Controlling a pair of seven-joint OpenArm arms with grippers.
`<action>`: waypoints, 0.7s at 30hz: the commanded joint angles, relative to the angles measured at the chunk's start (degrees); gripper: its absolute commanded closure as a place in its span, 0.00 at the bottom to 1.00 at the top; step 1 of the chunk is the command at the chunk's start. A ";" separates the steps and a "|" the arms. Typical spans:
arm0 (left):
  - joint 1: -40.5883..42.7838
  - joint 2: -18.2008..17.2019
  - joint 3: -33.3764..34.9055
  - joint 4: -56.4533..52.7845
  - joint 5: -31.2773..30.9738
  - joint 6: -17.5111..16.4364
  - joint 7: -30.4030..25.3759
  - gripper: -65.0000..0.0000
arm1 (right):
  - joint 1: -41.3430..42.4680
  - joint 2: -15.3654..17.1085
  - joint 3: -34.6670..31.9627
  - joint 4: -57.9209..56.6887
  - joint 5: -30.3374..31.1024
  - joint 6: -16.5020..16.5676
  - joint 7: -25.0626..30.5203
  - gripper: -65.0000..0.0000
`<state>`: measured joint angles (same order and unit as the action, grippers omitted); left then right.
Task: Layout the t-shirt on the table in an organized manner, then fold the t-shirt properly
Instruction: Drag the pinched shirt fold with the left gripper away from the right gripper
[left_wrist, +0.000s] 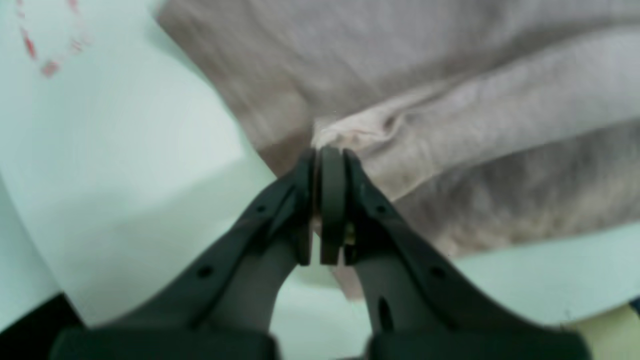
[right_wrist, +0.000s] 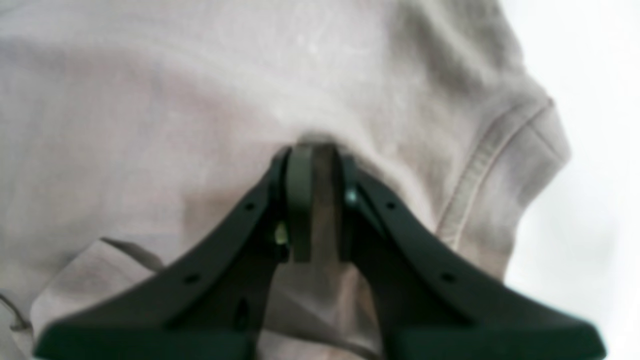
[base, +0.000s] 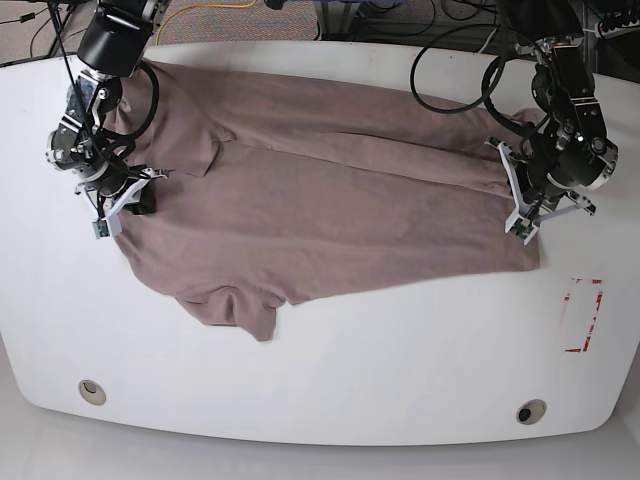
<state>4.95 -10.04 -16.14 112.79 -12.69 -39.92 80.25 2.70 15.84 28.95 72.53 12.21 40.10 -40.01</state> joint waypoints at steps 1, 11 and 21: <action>2.39 -0.55 -0.25 1.19 -0.02 -0.08 -0.25 1.00 | -0.11 0.38 -0.07 -0.05 -1.97 -0.10 -2.50 0.90; 13.99 -1.78 -0.25 1.36 -0.02 -0.08 -0.25 1.00 | -0.11 0.38 -0.07 -0.05 -1.97 -0.10 -2.50 0.90; 20.59 -3.01 -1.13 1.80 -0.10 -0.08 -0.25 1.00 | 0.69 0.21 -0.33 -0.40 -1.97 -0.10 -2.50 0.90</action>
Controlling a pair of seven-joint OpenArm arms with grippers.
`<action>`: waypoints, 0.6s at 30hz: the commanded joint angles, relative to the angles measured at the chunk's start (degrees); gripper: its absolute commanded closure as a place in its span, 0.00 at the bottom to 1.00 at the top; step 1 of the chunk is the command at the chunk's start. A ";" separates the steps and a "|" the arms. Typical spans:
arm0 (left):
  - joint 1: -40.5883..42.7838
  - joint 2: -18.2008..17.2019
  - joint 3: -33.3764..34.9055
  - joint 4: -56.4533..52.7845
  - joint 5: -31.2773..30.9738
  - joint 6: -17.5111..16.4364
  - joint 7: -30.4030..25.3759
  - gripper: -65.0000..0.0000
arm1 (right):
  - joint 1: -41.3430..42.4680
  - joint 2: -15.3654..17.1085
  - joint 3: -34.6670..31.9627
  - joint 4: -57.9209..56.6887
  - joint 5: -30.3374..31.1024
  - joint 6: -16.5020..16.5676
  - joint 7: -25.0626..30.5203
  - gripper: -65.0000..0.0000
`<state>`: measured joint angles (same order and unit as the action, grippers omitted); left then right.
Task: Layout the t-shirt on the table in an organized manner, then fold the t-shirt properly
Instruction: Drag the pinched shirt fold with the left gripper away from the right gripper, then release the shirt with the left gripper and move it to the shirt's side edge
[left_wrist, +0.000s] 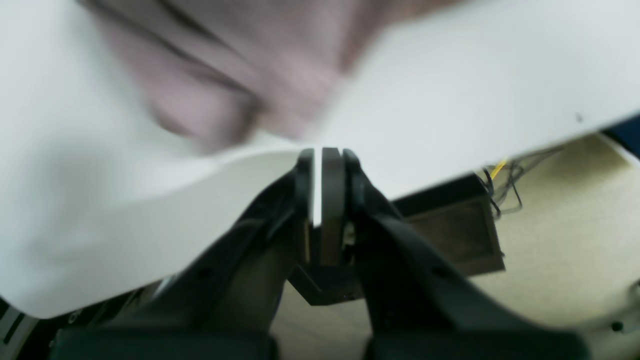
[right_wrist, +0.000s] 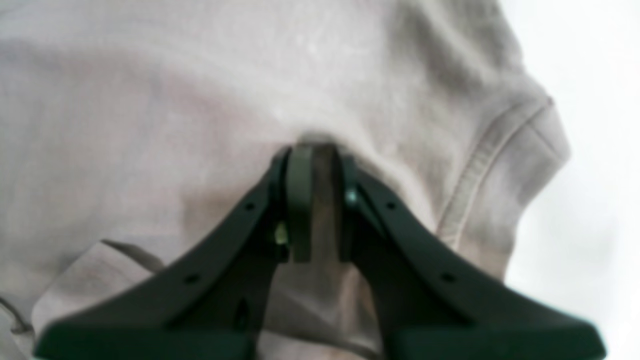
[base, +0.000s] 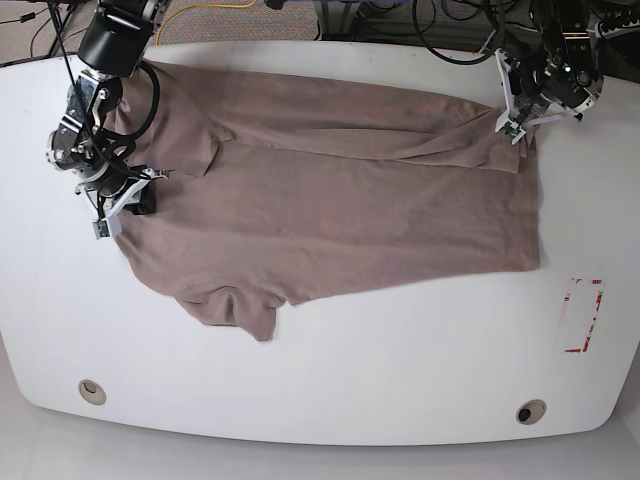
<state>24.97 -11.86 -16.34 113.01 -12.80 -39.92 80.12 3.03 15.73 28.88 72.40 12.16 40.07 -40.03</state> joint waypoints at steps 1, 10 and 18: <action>1.01 -1.46 -1.20 1.76 0.01 -0.08 -0.12 1.00 | 0.36 0.23 -0.27 -0.27 -1.92 -0.07 -2.47 0.90; 6.81 -3.31 -1.64 2.11 0.01 -0.08 -0.12 1.00 | 0.97 -1.00 -0.36 -0.18 -2.19 -0.07 -2.47 0.90; 9.71 -4.10 -4.45 2.11 0.01 -0.08 -0.12 0.99 | 1.06 -1.09 -0.36 0.17 -2.01 -0.07 -2.47 0.89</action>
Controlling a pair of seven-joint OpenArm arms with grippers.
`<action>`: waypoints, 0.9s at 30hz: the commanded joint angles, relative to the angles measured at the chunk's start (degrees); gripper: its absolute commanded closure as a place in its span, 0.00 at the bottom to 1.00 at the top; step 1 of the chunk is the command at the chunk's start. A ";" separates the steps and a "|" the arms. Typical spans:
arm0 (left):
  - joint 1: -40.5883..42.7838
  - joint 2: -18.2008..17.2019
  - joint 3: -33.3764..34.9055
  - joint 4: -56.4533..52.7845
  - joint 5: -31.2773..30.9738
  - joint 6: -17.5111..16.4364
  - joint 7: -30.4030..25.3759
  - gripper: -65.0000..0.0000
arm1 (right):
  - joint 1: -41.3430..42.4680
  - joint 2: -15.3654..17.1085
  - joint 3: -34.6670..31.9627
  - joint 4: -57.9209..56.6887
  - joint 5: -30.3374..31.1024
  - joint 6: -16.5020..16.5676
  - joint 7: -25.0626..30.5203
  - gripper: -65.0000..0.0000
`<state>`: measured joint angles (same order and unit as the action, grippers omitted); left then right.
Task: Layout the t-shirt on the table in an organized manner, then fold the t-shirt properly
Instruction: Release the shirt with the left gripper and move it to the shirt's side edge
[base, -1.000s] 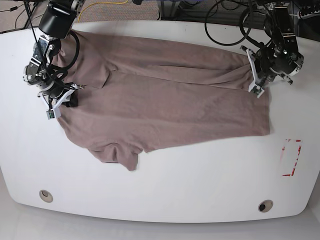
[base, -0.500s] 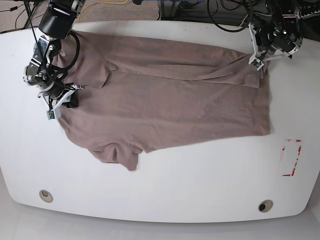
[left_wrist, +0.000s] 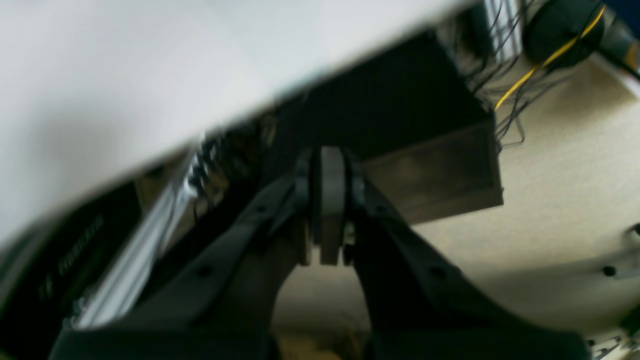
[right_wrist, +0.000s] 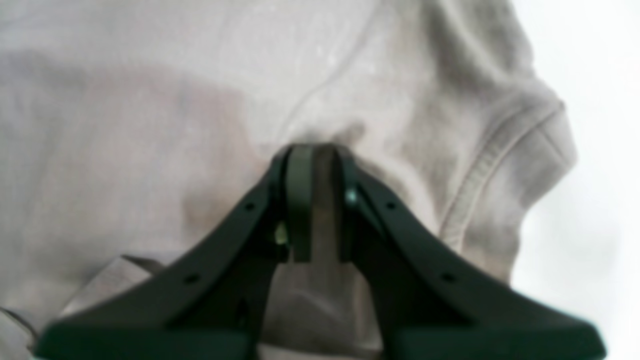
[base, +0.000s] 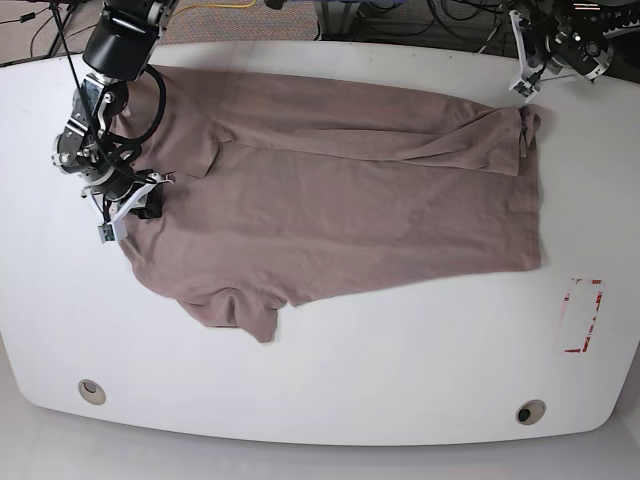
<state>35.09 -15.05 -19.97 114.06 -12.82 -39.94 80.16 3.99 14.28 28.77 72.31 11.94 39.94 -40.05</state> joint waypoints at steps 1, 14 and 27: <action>-0.94 -0.91 -1.26 1.06 0.03 -0.06 -0.16 0.97 | 0.19 0.35 -0.25 0.26 -1.79 0.06 -2.45 0.89; -15.44 -0.91 -1.70 1.15 -5.42 -0.06 -0.16 0.67 | -0.87 0.27 0.10 7.55 -1.79 0.06 -3.51 0.42; -33.90 0.24 -10.50 -1.05 -6.48 -0.06 -0.16 0.64 | -3.07 -0.79 -2.36 21.00 -1.62 0.06 -6.76 0.33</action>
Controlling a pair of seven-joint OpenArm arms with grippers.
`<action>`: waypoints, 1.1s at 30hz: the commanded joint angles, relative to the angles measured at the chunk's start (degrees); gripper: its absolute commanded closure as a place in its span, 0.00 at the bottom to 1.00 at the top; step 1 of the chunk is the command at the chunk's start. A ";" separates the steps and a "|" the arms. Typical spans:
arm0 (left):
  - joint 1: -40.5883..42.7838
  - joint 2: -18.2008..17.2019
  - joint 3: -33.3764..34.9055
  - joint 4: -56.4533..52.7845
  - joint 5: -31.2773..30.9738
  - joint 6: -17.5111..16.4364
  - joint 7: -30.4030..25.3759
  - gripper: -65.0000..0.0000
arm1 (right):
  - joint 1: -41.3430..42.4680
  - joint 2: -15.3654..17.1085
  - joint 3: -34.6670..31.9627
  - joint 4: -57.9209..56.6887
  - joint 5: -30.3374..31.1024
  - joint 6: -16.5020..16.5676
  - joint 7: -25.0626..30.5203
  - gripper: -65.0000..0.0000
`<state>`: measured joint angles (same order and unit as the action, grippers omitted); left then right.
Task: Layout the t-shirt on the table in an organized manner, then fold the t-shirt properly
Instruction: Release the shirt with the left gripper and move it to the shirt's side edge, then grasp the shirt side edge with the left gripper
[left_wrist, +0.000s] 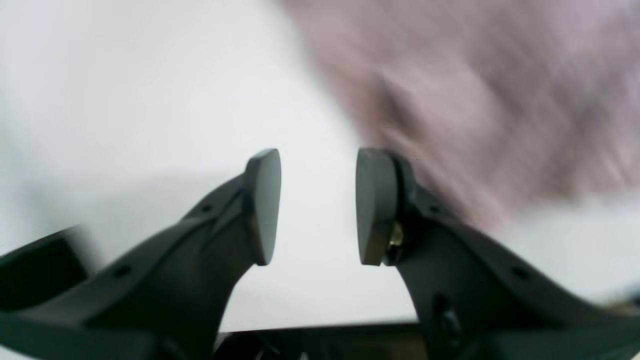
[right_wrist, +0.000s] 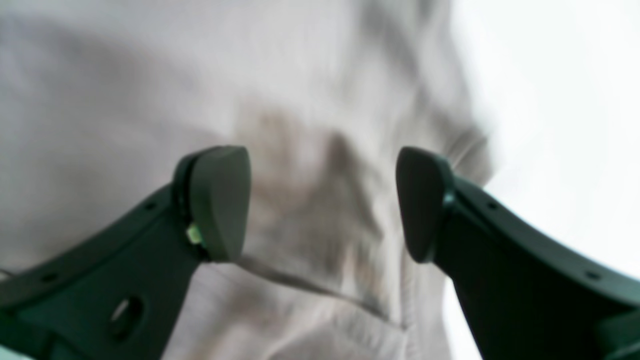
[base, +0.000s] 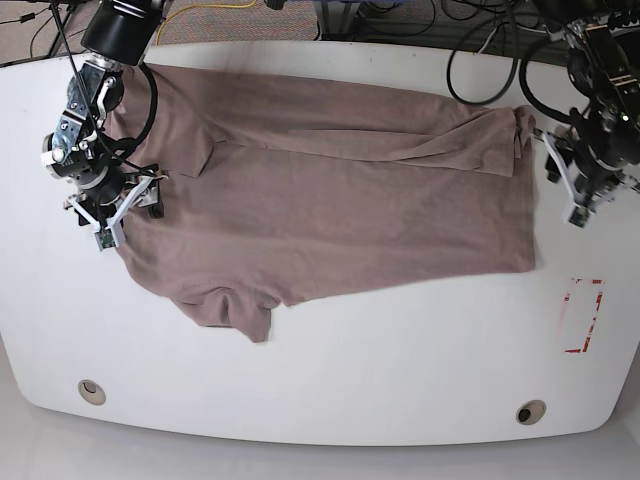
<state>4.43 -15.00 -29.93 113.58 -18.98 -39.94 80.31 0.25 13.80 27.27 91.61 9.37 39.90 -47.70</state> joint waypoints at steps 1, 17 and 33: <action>-5.52 0.72 -0.79 -1.71 -0.14 -0.06 -0.31 0.64 | 0.76 -0.84 -1.46 1.79 0.88 0.10 0.89 0.33; -18.98 4.41 9.67 -28.00 12.52 -0.06 -12.58 0.64 | 3.48 -3.91 -5.16 -10.78 0.35 0.10 4.23 0.89; -25.04 4.24 10.20 -49.36 17.88 -0.06 -24.18 0.64 | 5.16 -1.80 -5.16 -14.47 0.26 0.10 4.49 0.90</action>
<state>-18.85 -10.37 -19.84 65.78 -1.45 -39.94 57.56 3.60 11.03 22.06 77.71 10.68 40.38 -42.44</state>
